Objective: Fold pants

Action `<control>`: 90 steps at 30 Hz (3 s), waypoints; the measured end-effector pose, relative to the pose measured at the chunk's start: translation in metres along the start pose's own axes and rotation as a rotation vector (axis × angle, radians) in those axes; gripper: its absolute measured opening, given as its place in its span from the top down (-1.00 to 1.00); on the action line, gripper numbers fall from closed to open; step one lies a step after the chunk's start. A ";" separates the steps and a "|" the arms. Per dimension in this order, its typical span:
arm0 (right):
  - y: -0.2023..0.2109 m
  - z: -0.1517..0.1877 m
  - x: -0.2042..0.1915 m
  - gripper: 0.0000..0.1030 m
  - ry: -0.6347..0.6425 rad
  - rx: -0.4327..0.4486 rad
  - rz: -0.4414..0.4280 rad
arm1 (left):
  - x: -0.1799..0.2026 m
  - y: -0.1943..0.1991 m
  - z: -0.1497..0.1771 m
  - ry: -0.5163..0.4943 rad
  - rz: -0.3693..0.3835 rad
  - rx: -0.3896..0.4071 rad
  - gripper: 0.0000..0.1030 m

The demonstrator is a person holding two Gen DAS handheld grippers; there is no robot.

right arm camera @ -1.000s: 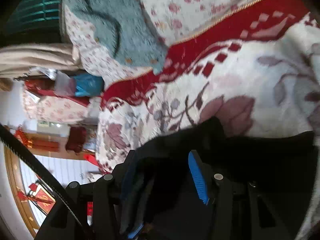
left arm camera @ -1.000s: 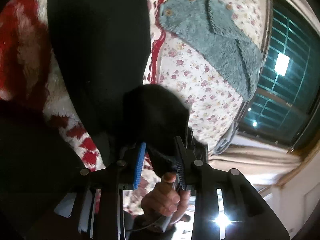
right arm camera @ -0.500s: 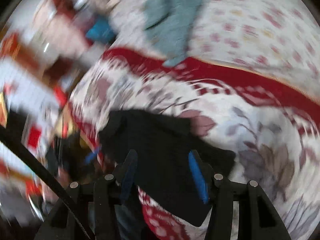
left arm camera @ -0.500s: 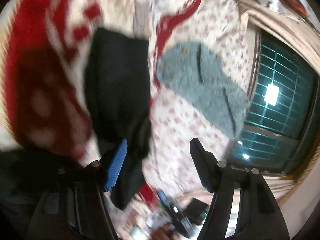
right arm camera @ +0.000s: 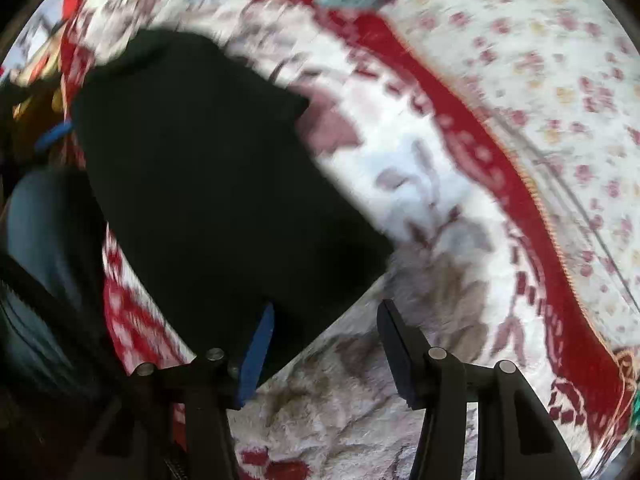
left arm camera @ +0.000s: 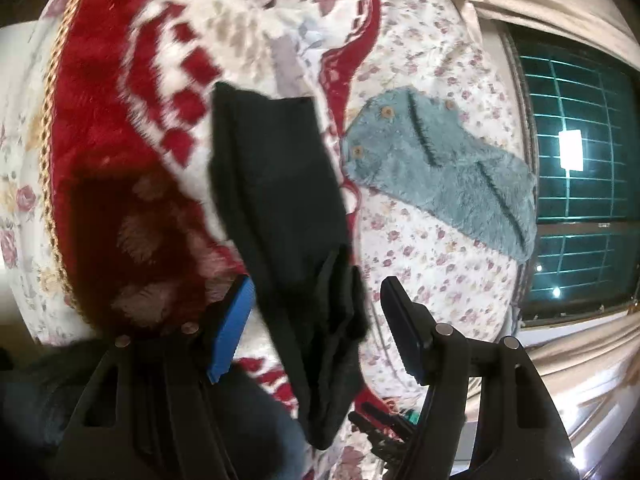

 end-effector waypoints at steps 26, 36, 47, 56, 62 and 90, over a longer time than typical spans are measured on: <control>-0.005 0.017 0.003 -0.14 -0.043 0.100 -0.122 | 0.070 -0.129 -0.011 -0.220 -0.156 -0.270 -0.26; 0.015 0.018 0.014 -0.12 -0.121 0.149 -0.124 | 0.084 -0.100 0.016 -0.158 0.058 -0.414 -0.27; -0.016 0.039 -0.009 -0.27 -0.087 0.094 -0.062 | 0.032 -0.147 0.020 0.041 -0.081 -0.473 0.09; 0.012 0.015 0.007 -0.25 -0.168 0.161 -0.106 | 0.045 -0.104 0.008 -0.065 0.025 -0.469 -0.18; -0.026 0.047 0.012 -0.33 -0.054 0.121 -0.171 | 0.034 -0.050 -0.015 -0.080 0.100 -0.405 -0.18; -0.047 0.025 0.009 -0.65 -0.117 -0.024 -0.078 | -0.011 -0.048 -0.068 -0.083 -0.010 -0.140 0.04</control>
Point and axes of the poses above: each gripper's, at about its wrist camera, not at the fingertips, and y roughly against the way its jaws point, x to its right, z to its underside, the point moved 2 cm from there along -y, roughly the way its jaws point, and after that the axes turned 12 degrees about y, right-handed, at the moved point
